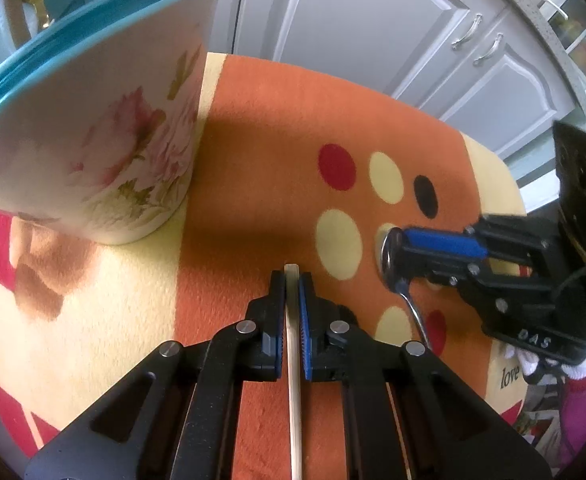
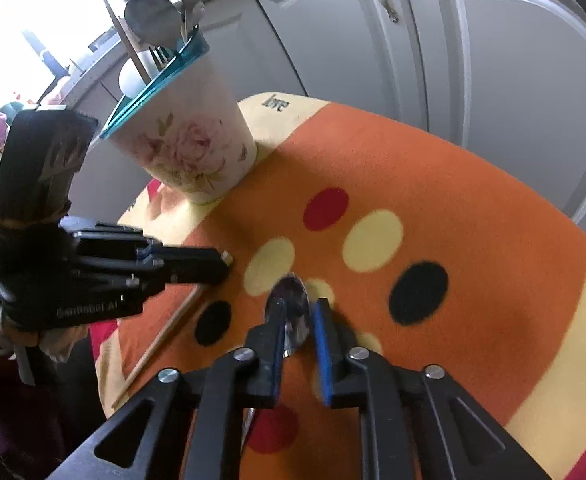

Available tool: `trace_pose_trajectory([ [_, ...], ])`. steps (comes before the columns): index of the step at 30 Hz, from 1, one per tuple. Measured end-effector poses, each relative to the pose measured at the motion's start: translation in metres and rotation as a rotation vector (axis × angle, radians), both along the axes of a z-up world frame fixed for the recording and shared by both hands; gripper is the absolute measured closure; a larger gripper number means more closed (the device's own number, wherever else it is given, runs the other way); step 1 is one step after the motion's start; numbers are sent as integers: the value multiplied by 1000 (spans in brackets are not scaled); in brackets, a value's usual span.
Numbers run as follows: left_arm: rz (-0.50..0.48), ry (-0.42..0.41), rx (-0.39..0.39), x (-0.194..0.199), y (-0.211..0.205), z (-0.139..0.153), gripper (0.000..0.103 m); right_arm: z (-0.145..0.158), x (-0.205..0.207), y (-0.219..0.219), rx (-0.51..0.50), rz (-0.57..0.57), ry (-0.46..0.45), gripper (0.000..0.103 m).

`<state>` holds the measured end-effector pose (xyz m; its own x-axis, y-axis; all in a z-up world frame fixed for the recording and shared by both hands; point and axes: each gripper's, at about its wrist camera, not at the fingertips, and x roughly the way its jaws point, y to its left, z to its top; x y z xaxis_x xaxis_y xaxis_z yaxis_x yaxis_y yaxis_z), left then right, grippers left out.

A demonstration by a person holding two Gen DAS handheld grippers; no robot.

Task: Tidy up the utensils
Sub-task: 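Lift the chopstick and spoon and carry them over the cup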

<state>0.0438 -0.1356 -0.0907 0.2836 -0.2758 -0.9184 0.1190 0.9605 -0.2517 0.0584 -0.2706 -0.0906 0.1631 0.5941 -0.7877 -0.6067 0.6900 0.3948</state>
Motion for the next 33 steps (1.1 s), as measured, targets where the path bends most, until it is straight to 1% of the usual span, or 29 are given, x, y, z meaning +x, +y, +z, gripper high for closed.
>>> trace_pose_trajectory([
  [4, -8, 1, 7, -4, 5, 1, 98, -4, 8, 5, 29, 18, 18, 89],
  [6, -6, 1, 4, -2, 4, 0, 98, -3, 7, 9, 28, 46, 20, 89],
  [7, -6, 1, 3, -3, 5, -1, 98, -3, 6, 11, 22, 57, 17, 90],
  [8, -7, 0, 3, -3, 4, -1, 98, -3, 3, 13, 16, 65, 19, 98],
  [11, -4, -1, -9, -3, 6, 0, 98, 3, -6, 16, -18, 64, -9, 100],
  [14, 1, -2, -40, -6, 11, 7, 98, 15, -13, 10, -16, 35, -43, 100],
  [19, -6, -56, -81, -16, 18, 37, 98, 48, -29, -10, 26, -52, -104, 100],
  [22, -22, -103, -98, -24, 23, 58, 98, 72, -42, -18, 42, -78, -152, 100],
  [26, -34, -145, -119, -36, 31, 81, 98, 96, -60, -19, 29, -84, -205, 100],
  [33, -40, -222, -145, -57, 49, 119, 98, 125, -76, -14, 20, -91, -264, 100],
])
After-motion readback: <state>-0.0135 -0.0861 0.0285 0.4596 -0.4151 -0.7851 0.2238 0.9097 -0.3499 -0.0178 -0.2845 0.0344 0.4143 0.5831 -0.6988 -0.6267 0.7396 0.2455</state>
